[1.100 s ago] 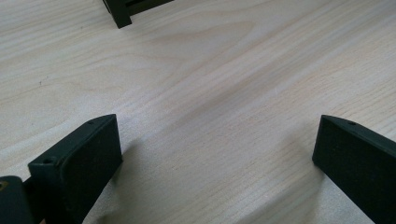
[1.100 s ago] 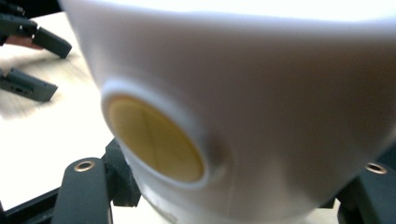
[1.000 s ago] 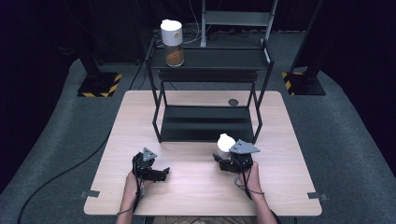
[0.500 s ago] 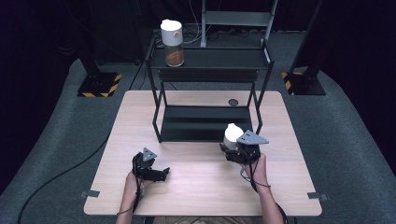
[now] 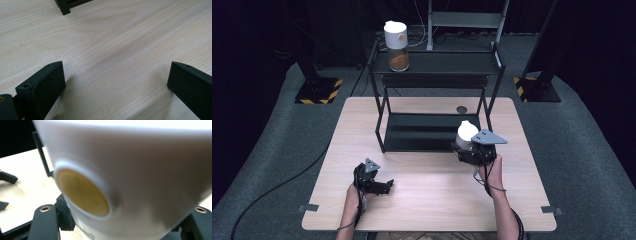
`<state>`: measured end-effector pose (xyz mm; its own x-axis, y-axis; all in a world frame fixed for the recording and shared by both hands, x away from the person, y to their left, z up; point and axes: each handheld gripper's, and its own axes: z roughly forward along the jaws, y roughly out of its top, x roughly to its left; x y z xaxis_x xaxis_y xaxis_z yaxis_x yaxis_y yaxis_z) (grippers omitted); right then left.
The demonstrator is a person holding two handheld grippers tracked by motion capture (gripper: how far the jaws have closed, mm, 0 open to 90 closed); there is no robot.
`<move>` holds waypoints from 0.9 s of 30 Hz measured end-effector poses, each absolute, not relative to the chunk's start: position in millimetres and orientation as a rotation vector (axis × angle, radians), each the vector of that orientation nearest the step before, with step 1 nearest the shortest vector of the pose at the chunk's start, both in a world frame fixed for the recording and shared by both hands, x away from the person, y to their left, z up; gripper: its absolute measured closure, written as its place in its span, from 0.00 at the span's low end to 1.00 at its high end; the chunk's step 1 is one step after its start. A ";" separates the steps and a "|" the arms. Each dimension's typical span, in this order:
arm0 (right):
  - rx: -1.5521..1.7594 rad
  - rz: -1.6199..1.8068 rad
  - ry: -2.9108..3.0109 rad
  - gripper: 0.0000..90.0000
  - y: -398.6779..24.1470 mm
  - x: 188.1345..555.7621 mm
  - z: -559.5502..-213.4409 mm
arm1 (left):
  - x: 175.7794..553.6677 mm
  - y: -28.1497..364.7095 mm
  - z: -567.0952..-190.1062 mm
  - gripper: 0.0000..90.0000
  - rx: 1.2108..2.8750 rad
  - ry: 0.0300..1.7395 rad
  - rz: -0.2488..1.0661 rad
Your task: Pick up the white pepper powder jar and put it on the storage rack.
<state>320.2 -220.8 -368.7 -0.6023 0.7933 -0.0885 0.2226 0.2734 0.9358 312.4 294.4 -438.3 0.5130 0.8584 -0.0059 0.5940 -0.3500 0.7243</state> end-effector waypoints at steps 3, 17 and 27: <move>0.912 1.327 1.978 0.34 -223.3 322.7 -363.9 | 312.3 294.4 -438.3 0.01 2.075 1.181 0.499; 0.925 1.321 1.946 0.34 -229.6 332.6 -346.0 | 312.2 294.3 -438.3 0.01 2.075 1.180 0.500; 0.920 1.309 1.937 0.34 -231.0 341.2 -330.3 | 312.2 294.4 -438.4 0.01 2.075 1.180 0.499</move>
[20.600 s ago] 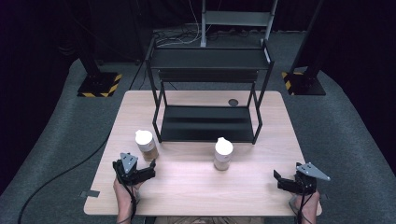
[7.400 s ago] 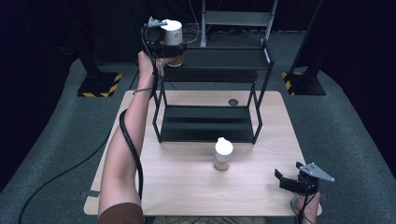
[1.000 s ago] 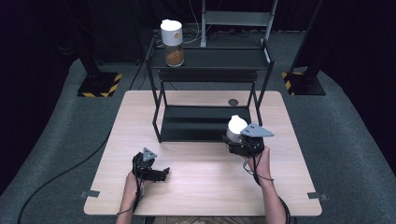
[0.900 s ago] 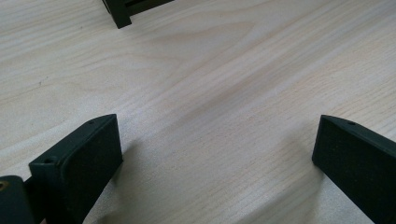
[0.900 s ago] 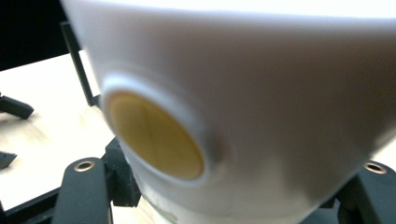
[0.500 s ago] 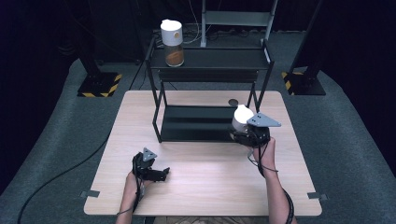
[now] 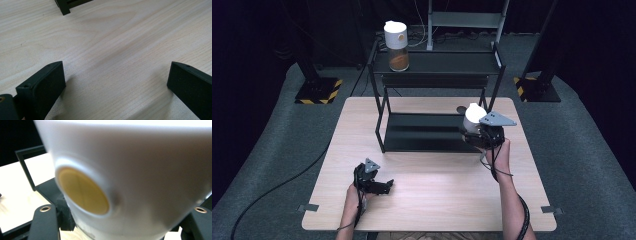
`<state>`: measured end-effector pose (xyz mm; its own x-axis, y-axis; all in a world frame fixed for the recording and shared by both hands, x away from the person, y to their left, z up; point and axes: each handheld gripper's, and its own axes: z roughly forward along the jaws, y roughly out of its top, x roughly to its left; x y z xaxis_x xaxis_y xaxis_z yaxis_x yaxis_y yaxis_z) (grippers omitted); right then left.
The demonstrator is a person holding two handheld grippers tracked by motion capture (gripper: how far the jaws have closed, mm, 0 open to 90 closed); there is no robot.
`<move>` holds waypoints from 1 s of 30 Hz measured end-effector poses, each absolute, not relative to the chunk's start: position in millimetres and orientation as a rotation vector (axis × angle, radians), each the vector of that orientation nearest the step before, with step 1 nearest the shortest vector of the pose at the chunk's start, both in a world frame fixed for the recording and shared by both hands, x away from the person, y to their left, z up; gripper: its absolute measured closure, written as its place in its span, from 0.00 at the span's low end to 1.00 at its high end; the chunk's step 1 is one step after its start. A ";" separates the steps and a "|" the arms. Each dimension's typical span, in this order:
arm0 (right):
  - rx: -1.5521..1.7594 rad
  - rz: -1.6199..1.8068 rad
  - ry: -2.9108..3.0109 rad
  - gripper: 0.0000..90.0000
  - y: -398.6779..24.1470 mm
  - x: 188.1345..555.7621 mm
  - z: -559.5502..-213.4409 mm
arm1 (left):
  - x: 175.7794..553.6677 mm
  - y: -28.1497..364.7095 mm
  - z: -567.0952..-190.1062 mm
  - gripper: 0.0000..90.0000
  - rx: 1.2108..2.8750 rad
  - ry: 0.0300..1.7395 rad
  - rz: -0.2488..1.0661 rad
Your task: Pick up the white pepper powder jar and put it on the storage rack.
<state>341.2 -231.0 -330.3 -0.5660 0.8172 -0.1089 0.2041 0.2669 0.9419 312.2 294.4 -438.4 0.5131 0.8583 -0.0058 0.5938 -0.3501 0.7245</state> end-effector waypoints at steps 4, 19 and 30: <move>0.918 1.316 1.931 0.34 -231.6 343.1 -323.3 | 312.3 294.4 -438.3 0.01 2.075 1.180 0.499; 0.925 1.294 1.922 0.34 -232.2 356.0 -301.2 | 312.0 294.6 -438.4 0.01 2.074 1.181 0.499; 0.930 1.274 1.910 0.34 -232.8 363.4 -283.9 | 312.2 294.8 -438.4 0.01 2.075 1.180 0.499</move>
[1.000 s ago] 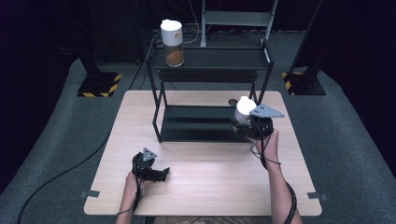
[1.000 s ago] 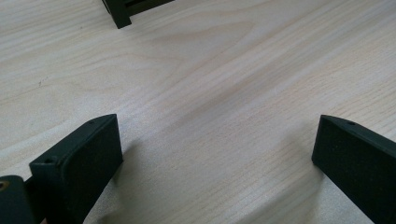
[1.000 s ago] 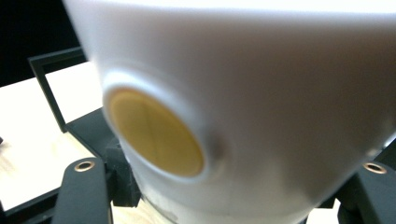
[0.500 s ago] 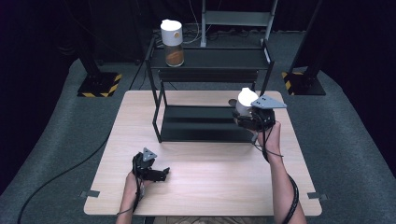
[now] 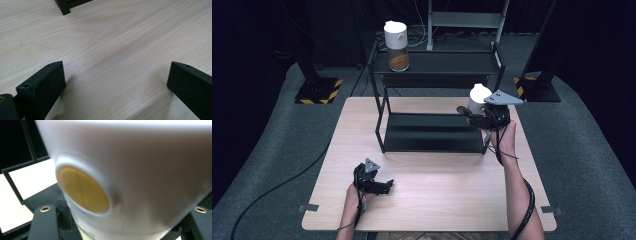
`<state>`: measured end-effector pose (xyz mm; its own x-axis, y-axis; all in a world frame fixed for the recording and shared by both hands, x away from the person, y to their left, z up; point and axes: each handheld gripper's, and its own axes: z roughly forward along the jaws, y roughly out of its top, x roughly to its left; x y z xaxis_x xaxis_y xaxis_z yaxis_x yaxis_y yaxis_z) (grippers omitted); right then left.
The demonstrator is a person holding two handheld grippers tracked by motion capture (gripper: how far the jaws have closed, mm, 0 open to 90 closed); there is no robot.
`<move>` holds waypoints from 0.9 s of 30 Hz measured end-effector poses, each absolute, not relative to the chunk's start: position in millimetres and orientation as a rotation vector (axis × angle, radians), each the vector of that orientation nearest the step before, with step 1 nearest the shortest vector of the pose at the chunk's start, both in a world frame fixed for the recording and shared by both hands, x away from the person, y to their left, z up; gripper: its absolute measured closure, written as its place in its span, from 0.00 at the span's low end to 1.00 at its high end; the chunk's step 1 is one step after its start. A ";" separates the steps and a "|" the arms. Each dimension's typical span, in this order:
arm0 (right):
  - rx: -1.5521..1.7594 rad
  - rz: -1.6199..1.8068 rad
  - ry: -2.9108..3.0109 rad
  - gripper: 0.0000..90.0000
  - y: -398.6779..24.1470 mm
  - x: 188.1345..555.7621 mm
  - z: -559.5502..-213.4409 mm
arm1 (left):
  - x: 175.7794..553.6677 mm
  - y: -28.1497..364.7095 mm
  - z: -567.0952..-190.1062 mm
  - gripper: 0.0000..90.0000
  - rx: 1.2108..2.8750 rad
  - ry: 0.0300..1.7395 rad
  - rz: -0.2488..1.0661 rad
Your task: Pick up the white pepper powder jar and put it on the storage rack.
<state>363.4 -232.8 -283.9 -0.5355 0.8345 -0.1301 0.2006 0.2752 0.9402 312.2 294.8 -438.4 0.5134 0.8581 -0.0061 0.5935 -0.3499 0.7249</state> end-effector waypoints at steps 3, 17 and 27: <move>0.930 1.272 1.913 0.34 -233.2 367.4 -280.7 | 312.1 294.7 -438.3 0.01 2.075 1.181 0.499; 0.924 1.258 1.922 0.34 -225.7 378.7 -265.8 | 312.1 294.7 -438.3 0.01 2.075 1.180 0.499; 0.938 1.282 1.901 0.34 -230.5 379.6 -252.9 | 312.1 294.8 -438.4 0.01 2.075 1.180 0.499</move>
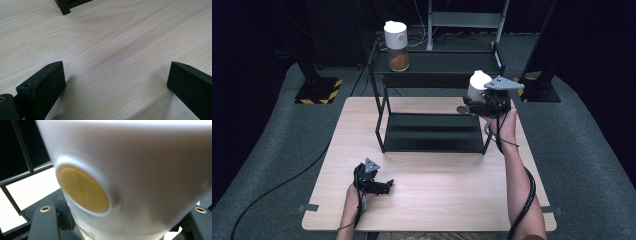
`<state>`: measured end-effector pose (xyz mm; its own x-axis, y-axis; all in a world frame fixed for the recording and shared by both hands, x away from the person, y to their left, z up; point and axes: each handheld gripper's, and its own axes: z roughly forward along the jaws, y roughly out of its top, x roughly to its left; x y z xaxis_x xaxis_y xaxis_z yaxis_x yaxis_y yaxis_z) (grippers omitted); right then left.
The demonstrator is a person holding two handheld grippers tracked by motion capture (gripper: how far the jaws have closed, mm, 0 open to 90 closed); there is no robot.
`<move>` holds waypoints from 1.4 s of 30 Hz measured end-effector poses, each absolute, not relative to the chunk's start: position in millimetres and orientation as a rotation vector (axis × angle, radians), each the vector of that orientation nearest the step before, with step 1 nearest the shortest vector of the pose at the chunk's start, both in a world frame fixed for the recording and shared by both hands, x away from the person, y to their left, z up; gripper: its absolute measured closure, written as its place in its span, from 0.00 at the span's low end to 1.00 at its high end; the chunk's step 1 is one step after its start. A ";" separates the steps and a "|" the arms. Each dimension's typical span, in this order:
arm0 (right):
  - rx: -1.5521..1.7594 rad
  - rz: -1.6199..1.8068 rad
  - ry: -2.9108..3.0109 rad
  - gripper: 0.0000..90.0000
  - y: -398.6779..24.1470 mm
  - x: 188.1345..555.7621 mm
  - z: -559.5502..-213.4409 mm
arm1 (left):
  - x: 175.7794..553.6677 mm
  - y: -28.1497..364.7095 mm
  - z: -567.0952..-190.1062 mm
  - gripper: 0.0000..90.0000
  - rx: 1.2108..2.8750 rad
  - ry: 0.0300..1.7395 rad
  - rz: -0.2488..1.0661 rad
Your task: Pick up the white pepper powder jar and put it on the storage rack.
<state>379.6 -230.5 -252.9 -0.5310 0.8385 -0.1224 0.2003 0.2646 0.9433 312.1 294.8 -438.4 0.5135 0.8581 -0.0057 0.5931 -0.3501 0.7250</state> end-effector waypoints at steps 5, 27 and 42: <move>0.948 1.287 1.886 0.34 -232.1 379.7 -245.1 | 312.0 294.8 -438.4 0.01 2.075 1.178 0.500; 0.993 1.293 1.837 0.34 -243.5 381.2 -220.7 | 311.8 294.9 -438.5 0.02 2.074 1.178 0.499; 0.979 1.317 1.817 0.34 -245.5 379.0 -204.4 | 311.8 295.0 -438.5 0.02 2.074 1.177 0.499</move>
<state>379.0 -245.5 -204.4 -0.4864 0.8687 -0.0939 0.1809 0.2053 0.9618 311.8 295.0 -438.5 0.5152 0.8570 -0.0061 0.5919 -0.3506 0.7258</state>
